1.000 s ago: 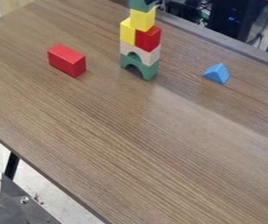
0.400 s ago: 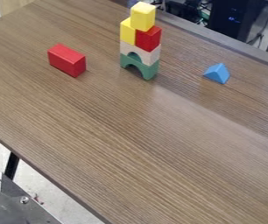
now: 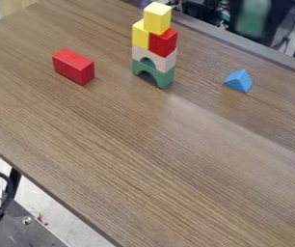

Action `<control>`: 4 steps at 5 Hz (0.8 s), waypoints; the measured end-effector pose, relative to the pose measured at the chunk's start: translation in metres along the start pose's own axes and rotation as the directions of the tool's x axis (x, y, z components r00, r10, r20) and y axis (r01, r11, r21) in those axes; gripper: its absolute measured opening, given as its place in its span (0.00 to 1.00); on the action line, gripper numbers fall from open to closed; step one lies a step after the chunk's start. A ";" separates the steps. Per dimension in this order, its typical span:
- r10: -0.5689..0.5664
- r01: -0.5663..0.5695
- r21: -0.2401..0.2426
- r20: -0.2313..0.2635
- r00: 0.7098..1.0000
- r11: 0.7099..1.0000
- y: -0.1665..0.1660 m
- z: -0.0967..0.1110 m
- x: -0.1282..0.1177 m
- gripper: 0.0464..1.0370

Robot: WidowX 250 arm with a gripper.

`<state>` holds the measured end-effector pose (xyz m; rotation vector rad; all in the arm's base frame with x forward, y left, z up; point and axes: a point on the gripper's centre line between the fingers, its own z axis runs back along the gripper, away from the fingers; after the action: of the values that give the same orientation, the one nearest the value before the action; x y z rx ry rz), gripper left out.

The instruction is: Remove the green cube from the tower and put it on the right of the table

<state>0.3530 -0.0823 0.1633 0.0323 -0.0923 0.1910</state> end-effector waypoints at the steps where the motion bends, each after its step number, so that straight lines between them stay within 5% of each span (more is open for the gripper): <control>1: 0.099 -0.098 0.027 -0.057 0.993 0.995 -0.012 -0.037 -0.003 0.52; 2: 0.144 -0.138 0.064 -0.095 0.985 0.988 -0.011 -0.074 -0.007 0.52; 4: 0.176 -0.170 0.053 -0.150 0.973 0.984 -0.008 -0.102 -0.012 0.52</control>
<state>0.3519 -0.0882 0.0602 0.0492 0.0638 0.3689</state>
